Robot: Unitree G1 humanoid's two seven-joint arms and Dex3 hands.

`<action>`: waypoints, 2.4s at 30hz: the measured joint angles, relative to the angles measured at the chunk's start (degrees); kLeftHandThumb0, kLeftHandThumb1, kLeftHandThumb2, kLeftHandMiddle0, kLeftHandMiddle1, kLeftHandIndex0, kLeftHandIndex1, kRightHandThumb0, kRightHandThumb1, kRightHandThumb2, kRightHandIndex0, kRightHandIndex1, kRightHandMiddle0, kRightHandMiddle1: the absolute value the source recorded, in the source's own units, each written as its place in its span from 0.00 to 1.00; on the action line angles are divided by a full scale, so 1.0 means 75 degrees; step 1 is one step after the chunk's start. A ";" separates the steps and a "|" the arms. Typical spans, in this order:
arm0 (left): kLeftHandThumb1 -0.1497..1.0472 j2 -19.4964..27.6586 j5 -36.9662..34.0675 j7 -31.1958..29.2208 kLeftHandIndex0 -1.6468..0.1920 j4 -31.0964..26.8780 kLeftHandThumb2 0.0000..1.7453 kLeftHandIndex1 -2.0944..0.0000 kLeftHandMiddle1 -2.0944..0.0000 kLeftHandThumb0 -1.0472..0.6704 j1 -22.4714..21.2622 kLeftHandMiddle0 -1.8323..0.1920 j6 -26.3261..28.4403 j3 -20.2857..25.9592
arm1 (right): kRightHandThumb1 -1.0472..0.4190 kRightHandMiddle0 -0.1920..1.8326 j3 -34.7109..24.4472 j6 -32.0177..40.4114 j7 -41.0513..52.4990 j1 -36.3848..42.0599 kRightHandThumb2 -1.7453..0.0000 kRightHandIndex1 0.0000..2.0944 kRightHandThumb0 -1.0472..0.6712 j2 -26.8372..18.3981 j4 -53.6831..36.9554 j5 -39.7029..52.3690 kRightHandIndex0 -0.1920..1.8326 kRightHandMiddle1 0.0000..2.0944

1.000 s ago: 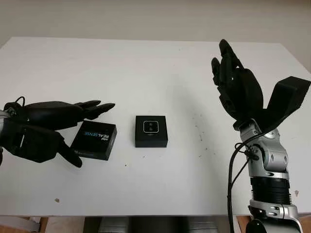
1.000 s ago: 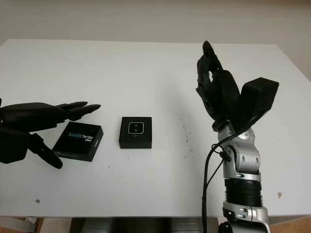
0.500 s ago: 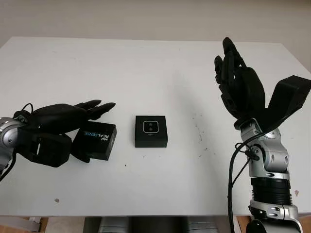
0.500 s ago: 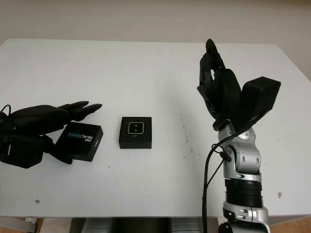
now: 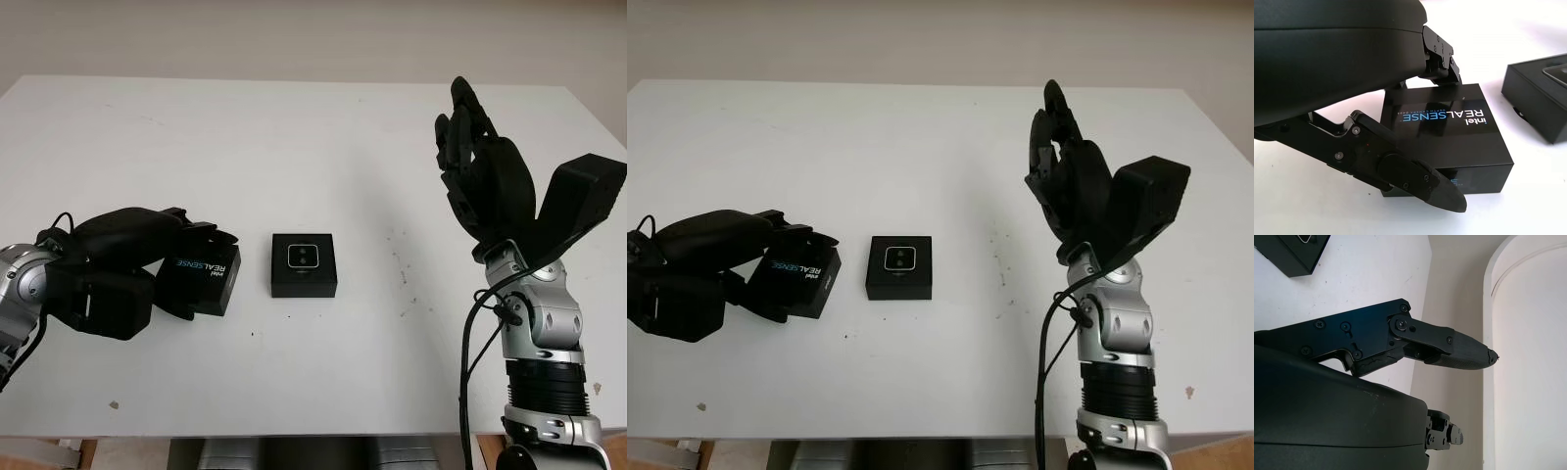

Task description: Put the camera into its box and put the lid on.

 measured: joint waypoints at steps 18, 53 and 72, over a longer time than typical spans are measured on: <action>1.00 -0.0564 0.0003 0.0902 0.82 -0.1468 0.13 0.01 0.00 0.44 0.0499 0.68 0.2138 0.0689 | 0.00 0.07 0.0021 -0.0075 -0.0065 0.0109 0.64 0.03 0.20 0.0034 0.0000 0.0063 0.06 0.02; 1.00 -0.1703 -0.0307 -0.2071 0.73 -0.3040 0.10 0.07 0.08 0.43 -0.1755 0.66 0.6076 -0.0923 | 0.00 0.07 0.0307 -0.0260 -0.0096 0.0212 0.62 0.03 0.20 0.0140 0.0072 -0.0096 0.05 0.02; 1.00 -0.2397 0.0436 -0.1513 0.76 -0.2116 0.10 0.10 0.09 0.45 -0.2037 0.69 0.5358 -0.1379 | 0.00 0.06 0.0310 -0.0314 -0.0185 0.0299 0.63 0.03 0.21 0.0246 0.0078 -0.0135 0.05 0.01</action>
